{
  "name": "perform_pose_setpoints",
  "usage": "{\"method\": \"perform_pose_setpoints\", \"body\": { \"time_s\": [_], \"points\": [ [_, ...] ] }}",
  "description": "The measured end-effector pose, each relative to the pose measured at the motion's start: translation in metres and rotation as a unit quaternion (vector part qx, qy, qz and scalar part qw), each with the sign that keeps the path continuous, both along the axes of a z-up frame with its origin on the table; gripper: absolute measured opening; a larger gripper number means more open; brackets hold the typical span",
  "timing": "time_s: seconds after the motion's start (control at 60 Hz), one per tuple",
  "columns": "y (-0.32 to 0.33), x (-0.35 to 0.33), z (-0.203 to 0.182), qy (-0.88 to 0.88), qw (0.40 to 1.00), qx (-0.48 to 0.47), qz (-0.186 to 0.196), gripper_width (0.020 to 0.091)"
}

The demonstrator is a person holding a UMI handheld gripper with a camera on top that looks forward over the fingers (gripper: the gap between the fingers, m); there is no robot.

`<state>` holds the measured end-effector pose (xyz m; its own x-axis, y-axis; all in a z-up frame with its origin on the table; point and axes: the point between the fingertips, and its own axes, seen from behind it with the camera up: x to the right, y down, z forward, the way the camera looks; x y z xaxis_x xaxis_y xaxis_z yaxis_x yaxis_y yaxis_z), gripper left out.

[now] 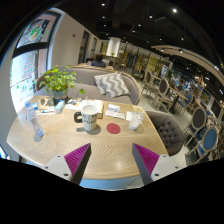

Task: Pour water

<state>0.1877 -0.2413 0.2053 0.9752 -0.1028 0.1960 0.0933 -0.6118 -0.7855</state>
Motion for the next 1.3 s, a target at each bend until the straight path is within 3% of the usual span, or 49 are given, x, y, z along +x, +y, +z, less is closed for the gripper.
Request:
{"method": "perform_pose_setpoints", "body": {
  "time_s": [0.133,0.15,0.383,0.55,0.717,0.95,1.05,1.167,1.3],
  "points": [
    [-0.011,-0.042,-0.017,-0.006,1.0,-0.018,0.01,0.0854],
    [-0.011,-0.021,-0.016,-0.004,1.0,-0.021,0.014,0.0853],
    [-0.029,-0.145,-0.045,0.024,0.998,-0.038,0.037,0.0857],
    [-0.026,-0.24,-0.061,0.064,0.994,-0.022,0.085,0.0854],
    [0.019,-0.326,-0.072,0.087,0.987,0.021,0.131,0.0858],
    [0.124,-0.379,-0.109,0.114,0.985,0.064,0.113,0.0847],
    [0.155,-0.389,-0.127,0.11,0.985,0.07,0.109,0.0798],
    [0.178,-0.39,-0.143,0.103,0.987,0.078,0.097,0.0535],
    [0.185,-0.39,-0.142,0.105,0.986,0.086,0.095,0.0423]
  ]
}}
